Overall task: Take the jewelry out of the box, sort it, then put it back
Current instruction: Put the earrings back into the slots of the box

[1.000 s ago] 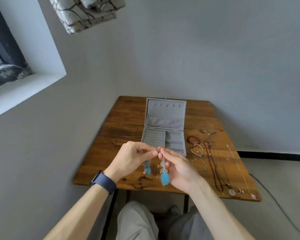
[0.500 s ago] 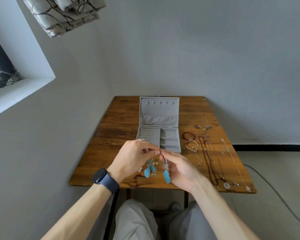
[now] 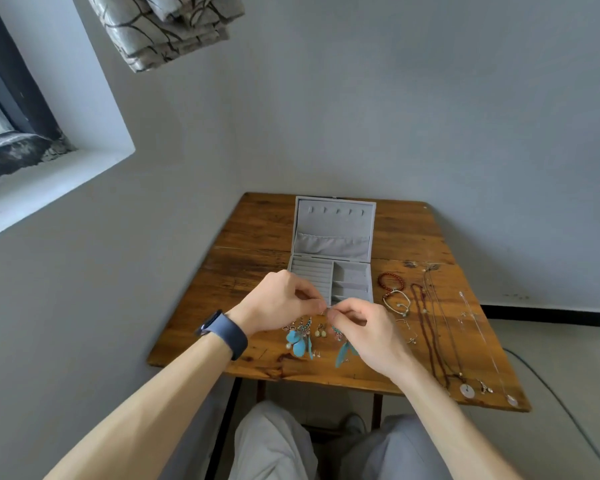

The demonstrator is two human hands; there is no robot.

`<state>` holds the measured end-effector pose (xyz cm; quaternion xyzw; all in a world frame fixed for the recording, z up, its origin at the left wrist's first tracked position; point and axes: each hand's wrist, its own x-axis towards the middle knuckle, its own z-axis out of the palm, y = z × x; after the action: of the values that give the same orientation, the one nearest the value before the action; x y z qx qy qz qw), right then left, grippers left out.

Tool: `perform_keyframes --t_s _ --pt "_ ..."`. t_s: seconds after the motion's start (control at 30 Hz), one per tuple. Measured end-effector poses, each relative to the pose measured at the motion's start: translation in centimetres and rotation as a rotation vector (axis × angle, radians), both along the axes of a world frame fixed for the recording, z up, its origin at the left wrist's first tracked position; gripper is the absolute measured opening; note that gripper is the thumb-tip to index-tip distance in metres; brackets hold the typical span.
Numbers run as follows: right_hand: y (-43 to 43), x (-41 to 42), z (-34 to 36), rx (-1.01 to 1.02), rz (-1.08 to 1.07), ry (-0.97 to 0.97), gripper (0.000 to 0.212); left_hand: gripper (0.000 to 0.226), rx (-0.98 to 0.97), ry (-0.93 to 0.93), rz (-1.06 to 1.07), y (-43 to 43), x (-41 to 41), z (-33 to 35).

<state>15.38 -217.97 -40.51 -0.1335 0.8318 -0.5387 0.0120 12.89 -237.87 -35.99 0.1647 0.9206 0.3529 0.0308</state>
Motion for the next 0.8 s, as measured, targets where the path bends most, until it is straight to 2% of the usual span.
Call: perform_keyframes --t_s 0.2,0.47,0.63,0.7,0.77,0.8 --pt "-1.0 -1.3 0.1 -0.206 -0.011 -0.113 0.014 0.011 0.137 -0.053 0.054 -0.6 -1.4 -0.4" --pt "-2.9 -5.3 -0.1 -0.123 -0.057 -0.155 0.014 0.008 0.142 0.05 0.172 -1.8 -4.1 -1.5" --pt "-4.5 -9.9 0.4 0.132 0.001 0.1 0.018 0.014 0.132 0.01 0.18 -2.9 -8.6 -1.8" --pt "-4.9 -12.3 0.4 0.183 -0.004 0.129 0.019 0.014 0.143 0.005 0.182 -3.5 -10.7 -1.9" --pt "-5.0 -14.9 0.3 0.128 -0.033 0.07 0.018 0.015 0.183 0.002 0.217 -4.1 -13.1 -1.9" --pt "-5.1 -16.2 0.3 0.047 -0.057 0.013 0.018 0.023 0.222 -0.012 0.261 -4.5 -14.4 -1.9"
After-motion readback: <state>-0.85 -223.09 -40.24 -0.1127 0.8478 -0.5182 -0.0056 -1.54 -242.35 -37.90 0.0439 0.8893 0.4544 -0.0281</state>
